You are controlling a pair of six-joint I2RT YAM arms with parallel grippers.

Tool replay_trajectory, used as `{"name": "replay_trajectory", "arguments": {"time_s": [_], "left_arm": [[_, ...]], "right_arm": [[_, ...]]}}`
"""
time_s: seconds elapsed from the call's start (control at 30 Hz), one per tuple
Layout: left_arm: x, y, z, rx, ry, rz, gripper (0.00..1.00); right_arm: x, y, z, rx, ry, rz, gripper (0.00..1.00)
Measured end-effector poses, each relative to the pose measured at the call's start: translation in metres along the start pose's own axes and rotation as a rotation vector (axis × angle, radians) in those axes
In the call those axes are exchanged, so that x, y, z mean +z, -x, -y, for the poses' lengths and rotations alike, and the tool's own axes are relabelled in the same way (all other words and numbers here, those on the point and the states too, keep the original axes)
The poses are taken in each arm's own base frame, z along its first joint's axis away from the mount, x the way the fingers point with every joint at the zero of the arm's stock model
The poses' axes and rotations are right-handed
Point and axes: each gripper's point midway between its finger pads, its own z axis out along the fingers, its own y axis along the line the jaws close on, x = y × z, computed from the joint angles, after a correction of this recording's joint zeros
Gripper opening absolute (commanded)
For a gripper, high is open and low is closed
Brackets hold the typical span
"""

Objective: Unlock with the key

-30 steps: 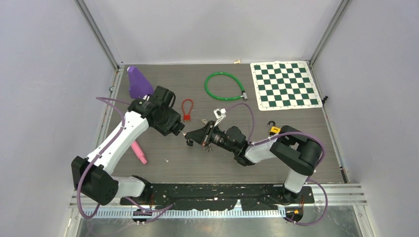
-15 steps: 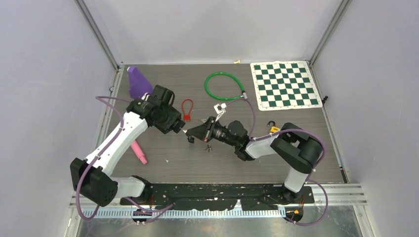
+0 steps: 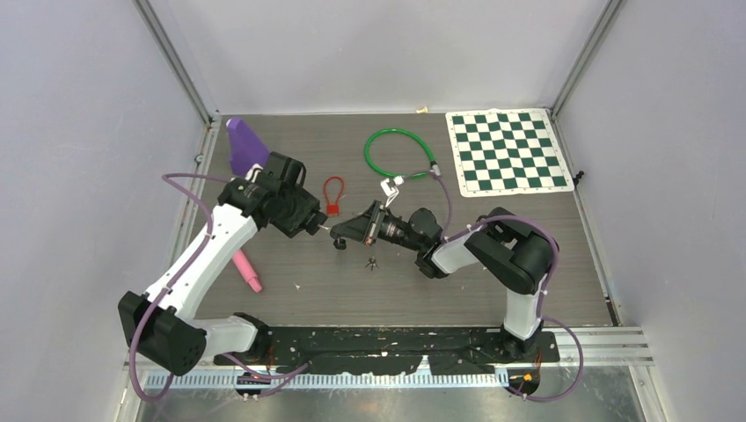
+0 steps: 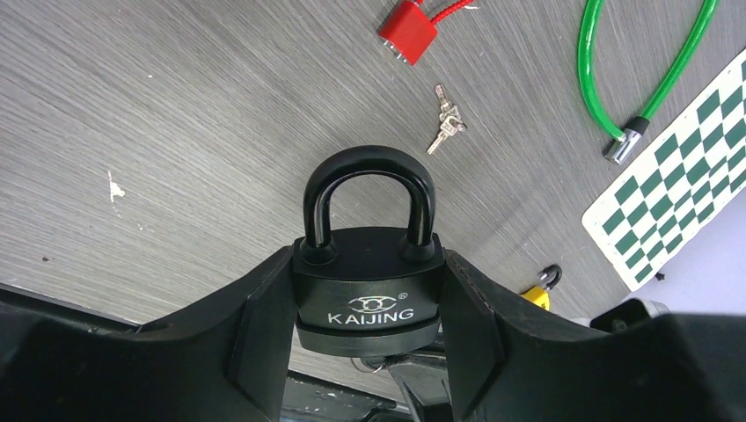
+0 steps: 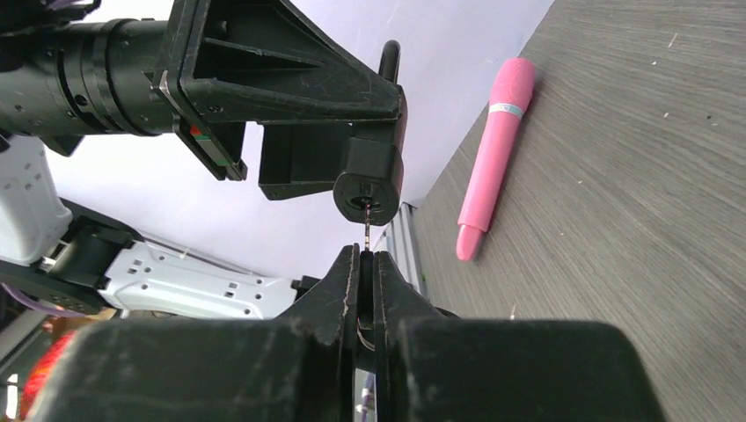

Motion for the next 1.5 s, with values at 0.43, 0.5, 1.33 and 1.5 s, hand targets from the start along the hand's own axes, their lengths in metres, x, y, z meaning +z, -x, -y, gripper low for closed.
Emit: {"name": "replay_trajectory", "arguments": {"time_s": [0.43,0.5,1.33,1.5], "left_arm": [[0.016,-0.016,-0.012,0.067,0.099,-0.096,0.0],[0.028,-0.024,-0.016,0.09,0.145,-0.129,0.0],[0.108,-0.107,-0.035,0.107,0.35,-0.461,0.39],[0.114,-0.112,-0.036,0.106,0.358,-0.472,0.4]], "right_arm": [[-0.02,-0.013,0.01,-0.045,-0.122,-0.043,0.05],[-0.027,-0.019,0.019,-0.031,-0.165,-0.06,0.06],[-0.099,-0.044,0.066,-0.092,-0.589,-0.213,0.05],[-0.102,-0.043,0.069,-0.114,-0.637,-0.244,0.06]]}}
